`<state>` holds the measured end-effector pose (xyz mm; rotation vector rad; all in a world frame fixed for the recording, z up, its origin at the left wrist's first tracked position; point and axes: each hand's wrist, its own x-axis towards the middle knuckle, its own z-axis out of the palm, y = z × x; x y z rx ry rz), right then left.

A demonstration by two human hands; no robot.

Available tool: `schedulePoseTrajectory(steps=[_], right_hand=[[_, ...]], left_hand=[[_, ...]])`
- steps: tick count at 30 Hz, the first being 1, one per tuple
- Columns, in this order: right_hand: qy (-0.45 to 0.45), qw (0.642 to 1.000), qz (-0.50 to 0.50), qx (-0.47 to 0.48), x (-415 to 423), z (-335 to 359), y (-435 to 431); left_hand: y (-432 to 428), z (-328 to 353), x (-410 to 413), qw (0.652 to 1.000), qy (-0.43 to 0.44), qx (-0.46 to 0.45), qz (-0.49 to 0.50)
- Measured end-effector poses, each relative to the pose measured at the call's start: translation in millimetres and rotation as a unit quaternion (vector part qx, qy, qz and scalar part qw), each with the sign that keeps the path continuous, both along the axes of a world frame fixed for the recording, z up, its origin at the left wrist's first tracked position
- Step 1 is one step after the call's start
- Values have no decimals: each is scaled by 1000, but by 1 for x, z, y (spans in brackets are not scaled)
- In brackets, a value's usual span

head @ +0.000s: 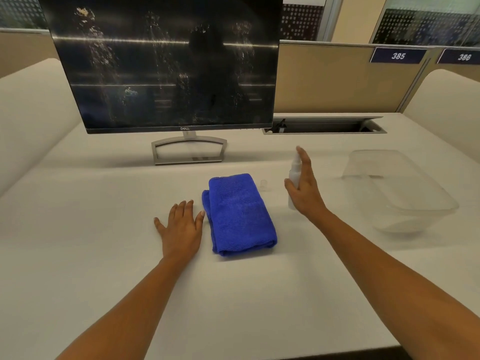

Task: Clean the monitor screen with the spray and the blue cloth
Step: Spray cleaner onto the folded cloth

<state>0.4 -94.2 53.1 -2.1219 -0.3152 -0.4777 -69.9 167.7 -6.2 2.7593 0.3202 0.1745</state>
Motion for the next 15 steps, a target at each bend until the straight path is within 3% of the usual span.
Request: schedulePoseTrajectory(steps=[7, 15], right_hand=[[43, 987, -109, 106, 19, -9, -3], [119, 980, -129, 96, 15, -24, -6]], left_hand=[[0, -1, 0, 1000, 3, 6, 3], [0, -1, 1, 1000, 3, 9, 4]])
